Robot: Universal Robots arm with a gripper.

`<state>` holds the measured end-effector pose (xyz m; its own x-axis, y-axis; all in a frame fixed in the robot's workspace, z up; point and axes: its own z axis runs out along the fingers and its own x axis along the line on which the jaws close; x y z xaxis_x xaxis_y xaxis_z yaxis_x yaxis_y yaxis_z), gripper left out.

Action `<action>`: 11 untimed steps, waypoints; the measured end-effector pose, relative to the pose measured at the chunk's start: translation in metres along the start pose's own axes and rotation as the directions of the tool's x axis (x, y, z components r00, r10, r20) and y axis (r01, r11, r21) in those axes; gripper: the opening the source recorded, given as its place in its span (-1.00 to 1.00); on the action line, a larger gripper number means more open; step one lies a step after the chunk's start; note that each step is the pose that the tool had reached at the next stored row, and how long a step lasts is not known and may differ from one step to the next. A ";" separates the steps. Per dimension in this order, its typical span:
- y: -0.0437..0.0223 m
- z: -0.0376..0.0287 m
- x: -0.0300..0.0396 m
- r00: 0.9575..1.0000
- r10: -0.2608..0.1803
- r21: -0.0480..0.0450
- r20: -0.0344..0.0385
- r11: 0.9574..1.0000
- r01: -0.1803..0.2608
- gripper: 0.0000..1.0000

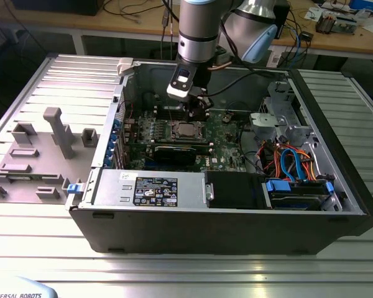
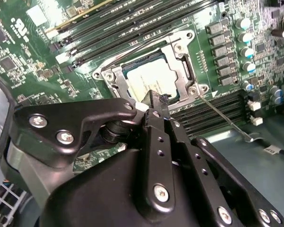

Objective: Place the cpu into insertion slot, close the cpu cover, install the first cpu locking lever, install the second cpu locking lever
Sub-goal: 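Install the first cpu locking lever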

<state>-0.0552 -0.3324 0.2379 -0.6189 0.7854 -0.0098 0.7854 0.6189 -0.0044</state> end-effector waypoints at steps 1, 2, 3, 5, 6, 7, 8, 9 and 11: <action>0.0000 0.0000 0.0000 1.000 -0.008 0.000 0.000 1.000 0.008 -0.79; 0.0000 0.0000 0.0000 1.000 -0.017 0.000 0.000 1.000 0.017 -0.79; -0.0001 0.0000 -0.0001 1.000 -0.020 0.000 0.000 1.000 0.020 -0.79; -0.0001 0.0000 -0.0001 1.000 -0.020 0.000 0.000 1.000 0.020 -0.79; -0.0001 0.0000 -0.0001 1.000 -0.020 0.000 0.000 1.000 0.020 -0.79; -0.0001 0.0000 -0.0001 1.000 -0.020 0.000 0.000 1.000 0.020 -0.79; -0.0001 0.0000 -0.0001 1.000 -0.020 0.000 0.000 1.000 0.020 -0.79; -0.0001 0.0000 -0.0002 1.000 -0.020 0.000 0.000 1.000 0.020 -0.79; -0.0001 0.0000 -0.0002 1.000 -0.020 0.000 0.000 1.000 0.020 -0.79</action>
<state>-0.0552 -0.3326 0.2379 -0.6345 0.7728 -0.0097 0.7729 0.6345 -0.0043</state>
